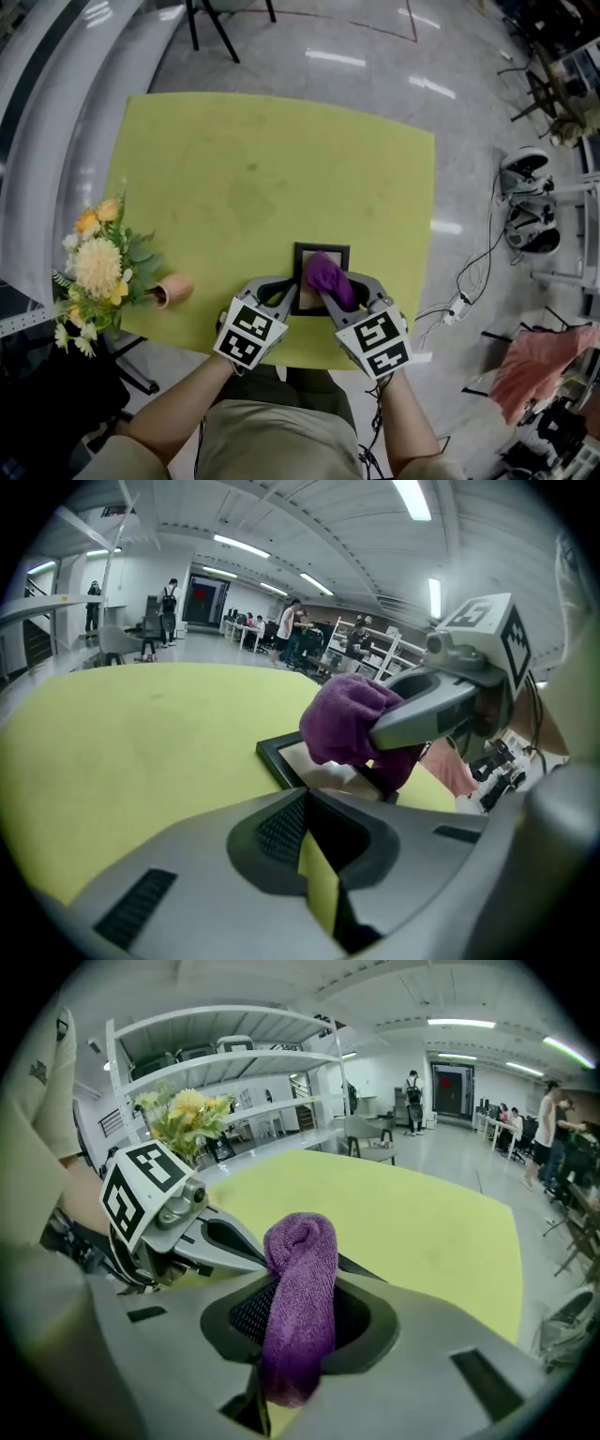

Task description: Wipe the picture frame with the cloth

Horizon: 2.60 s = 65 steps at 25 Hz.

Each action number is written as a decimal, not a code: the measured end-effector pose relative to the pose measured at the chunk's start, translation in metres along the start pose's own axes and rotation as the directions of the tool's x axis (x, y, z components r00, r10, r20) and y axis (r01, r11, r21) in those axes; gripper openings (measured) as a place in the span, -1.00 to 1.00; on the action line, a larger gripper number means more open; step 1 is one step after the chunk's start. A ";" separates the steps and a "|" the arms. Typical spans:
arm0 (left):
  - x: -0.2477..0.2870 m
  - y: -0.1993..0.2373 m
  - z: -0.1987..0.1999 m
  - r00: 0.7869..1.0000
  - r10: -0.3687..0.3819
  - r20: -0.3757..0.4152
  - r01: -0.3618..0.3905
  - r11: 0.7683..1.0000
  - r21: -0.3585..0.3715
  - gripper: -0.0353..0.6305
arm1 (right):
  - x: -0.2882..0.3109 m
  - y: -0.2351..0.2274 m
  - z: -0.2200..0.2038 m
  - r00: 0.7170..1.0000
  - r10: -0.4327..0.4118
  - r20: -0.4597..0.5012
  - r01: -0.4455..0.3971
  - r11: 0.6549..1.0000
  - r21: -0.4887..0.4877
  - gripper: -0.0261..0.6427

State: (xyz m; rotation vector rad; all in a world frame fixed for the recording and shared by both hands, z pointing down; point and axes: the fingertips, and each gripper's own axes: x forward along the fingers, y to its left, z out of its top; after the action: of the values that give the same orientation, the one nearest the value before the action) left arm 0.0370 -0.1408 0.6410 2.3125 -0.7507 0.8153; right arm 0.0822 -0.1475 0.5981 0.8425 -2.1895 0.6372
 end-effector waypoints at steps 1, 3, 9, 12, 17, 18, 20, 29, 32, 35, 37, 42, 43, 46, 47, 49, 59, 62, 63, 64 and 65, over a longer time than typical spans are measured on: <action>-0.001 -0.002 -0.004 1.000 -0.012 -0.006 0.012 1.000 -0.007 -0.87 | 0.004 0.006 -0.001 1.000 0.011 -0.008 -0.011 1.000 -0.004 -0.62; -0.003 -0.007 -0.009 0.999 -0.047 -0.008 0.046 0.999 -0.020 -0.87 | 0.012 0.015 -0.005 0.999 0.035 -0.022 -0.035 0.999 -0.001 -0.62; 0.000 -0.011 -0.015 0.997 -0.065 -0.033 0.065 0.998 0.014 -0.87 | 0.035 0.027 -0.018 0.995 0.077 -0.059 -0.074 0.997 0.037 -0.62; 0.001 -0.010 -0.015 0.998 -0.043 -0.049 0.045 0.998 0.038 -0.87 | 0.036 0.023 -0.026 0.995 0.066 -0.077 -0.062 0.997 0.054 -0.63; 0.004 -0.004 -0.024 0.994 0.002 -0.107 0.007 0.996 0.086 -0.87 | 0.025 0.007 -0.041 0.994 0.000 -0.106 0.010 0.996 0.088 -0.63; 0.004 -0.005 -0.023 0.995 -0.004 -0.101 0.013 0.997 0.081 -0.87 | 0.020 0.002 -0.045 0.994 -0.025 -0.111 0.035 0.996 0.087 -0.63; 0.003 -0.006 -0.021 0.996 -0.010 -0.090 0.017 0.996 0.082 -0.87 | 0.009 -0.008 -0.051 0.991 -0.070 -0.113 0.081 0.993 0.089 -0.63; 0.003 -0.010 -0.015 0.997 -0.056 -0.046 0.056 0.998 -0.008 -0.87 | -0.034 -0.010 -0.038 0.996 -0.085 -0.013 0.086 0.987 0.138 -0.62; 0.004 -0.011 -0.007 0.997 -0.077 -0.005 0.077 0.996 -0.051 -0.87 | -0.029 0.024 -0.034 0.999 0.035 -0.029 -0.032 0.994 0.102 -0.63; 0.009 -0.012 -0.004 0.997 -0.071 -0.019 0.070 0.997 -0.018 -0.87 | -0.017 0.052 -0.038 0.992 0.116 -0.046 -0.112 0.990 0.086 -0.62; 0.009 -0.011 -0.005 0.997 -0.071 -0.033 0.071 0.997 0.005 -0.87 | -0.007 0.063 -0.043 0.988 0.147 -0.046 -0.142 0.985 0.102 -0.62; 0.011 -0.013 -0.003 0.996 -0.044 -0.075 0.051 0.994 0.098 -0.87 | 0.011 0.070 -0.075 0.970 0.200 -0.138 -0.182 0.974 0.132 -0.63; 0.011 -0.014 -0.003 0.996 -0.040 -0.075 0.048 0.994 0.102 -0.87 | 0.009 0.068 -0.079 0.970 0.193 -0.149 -0.174 0.976 0.134 -0.63; 0.011 -0.013 -0.003 0.997 -0.038 -0.067 0.045 0.994 0.103 -0.87 | 0.002 0.058 -0.086 0.976 0.146 -0.159 -0.124 0.982 0.140 -0.63; 0.011 -0.013 -0.003 0.997 -0.038 -0.067 0.045 0.993 0.108 -0.87 | 0.000 0.053 -0.088 0.979 0.128 -0.159 -0.105 0.984 0.146 -0.63; 0.011 -0.013 -0.003 0.997 -0.038 -0.068 0.045 0.992 0.115 -0.86 | -0.007 0.043 -0.093 0.984 0.094 -0.152 -0.068 0.983 0.169 -0.63; 0.012 -0.013 -0.005 0.996 -0.034 -0.078 0.043 0.993 0.114 -0.87 | -0.055 -0.019 -0.098 0.994 -0.091 -0.058 0.106 0.935 0.338 -0.63; 0.008 -0.013 0.001 0.997 -0.014 -0.077 0.025 0.989 0.146 -0.87 | -0.076 -0.034 -0.078 0.989 -0.149 0.018 0.133 0.927 0.352 -0.63; 0.005 -0.014 0.005 0.998 -0.002 -0.064 0.014 0.985 0.173 -0.87 | -0.082 -0.038 -0.071 0.985 -0.167 0.037 0.144 0.927 0.346 -0.63; 0.001 -0.015 0.011 0.999 0.008 -0.047 0.001 0.980 0.200 -0.87 | -0.089 -0.041 -0.064 0.981 -0.184 0.058 0.153 0.928 0.341 -0.63; -0.003 -0.016 0.019 0.999 0.017 -0.030 -0.010 0.975 0.223 -0.87 | -0.096 -0.044 -0.056 0.977 -0.200 0.078 0.163 0.928 0.336 -0.63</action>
State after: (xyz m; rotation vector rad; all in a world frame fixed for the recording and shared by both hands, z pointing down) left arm 0.0524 -0.1415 0.6219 2.4869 -0.6923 0.9850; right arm 0.1903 -0.1045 0.5706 1.2662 -2.0994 0.8946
